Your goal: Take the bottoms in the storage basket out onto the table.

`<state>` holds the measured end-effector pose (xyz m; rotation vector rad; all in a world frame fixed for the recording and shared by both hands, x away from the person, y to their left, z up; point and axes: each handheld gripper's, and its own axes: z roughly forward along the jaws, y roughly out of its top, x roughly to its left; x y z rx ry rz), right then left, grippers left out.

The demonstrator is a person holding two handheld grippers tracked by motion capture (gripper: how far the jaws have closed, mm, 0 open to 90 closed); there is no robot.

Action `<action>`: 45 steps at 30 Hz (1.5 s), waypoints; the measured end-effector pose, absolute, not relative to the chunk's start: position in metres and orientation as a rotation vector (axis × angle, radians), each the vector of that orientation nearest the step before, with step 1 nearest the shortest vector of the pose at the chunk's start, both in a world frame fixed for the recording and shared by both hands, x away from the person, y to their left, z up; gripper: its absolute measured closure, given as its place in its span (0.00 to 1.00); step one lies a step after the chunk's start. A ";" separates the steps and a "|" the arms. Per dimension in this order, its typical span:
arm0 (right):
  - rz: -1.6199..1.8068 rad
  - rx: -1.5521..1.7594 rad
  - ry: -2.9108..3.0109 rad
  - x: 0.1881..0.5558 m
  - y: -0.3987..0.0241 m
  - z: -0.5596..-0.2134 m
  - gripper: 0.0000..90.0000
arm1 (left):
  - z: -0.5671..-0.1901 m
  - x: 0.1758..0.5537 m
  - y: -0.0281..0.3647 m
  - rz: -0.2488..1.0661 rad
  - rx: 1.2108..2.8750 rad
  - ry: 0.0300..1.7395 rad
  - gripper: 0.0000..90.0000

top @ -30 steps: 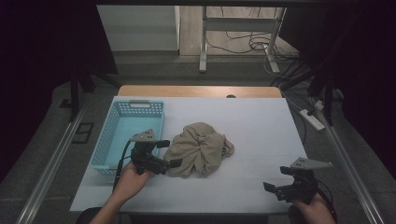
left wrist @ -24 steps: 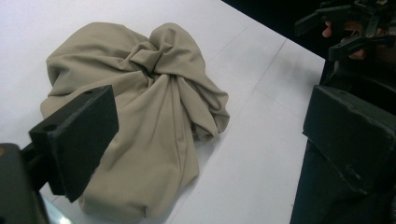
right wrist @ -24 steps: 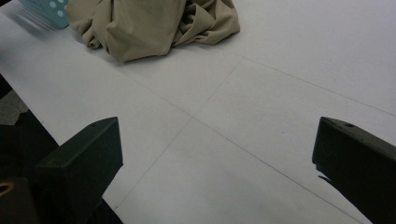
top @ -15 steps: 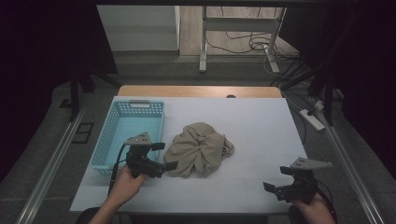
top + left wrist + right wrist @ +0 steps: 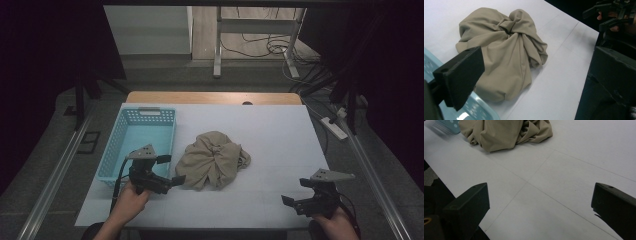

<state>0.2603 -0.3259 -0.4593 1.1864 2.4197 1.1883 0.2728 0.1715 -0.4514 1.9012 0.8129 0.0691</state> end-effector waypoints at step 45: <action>1.182 1.180 2.424 0.260 -0.325 -0.459 0.02 | -0.457 0.233 0.201 0.140 1.837 0.803 0.00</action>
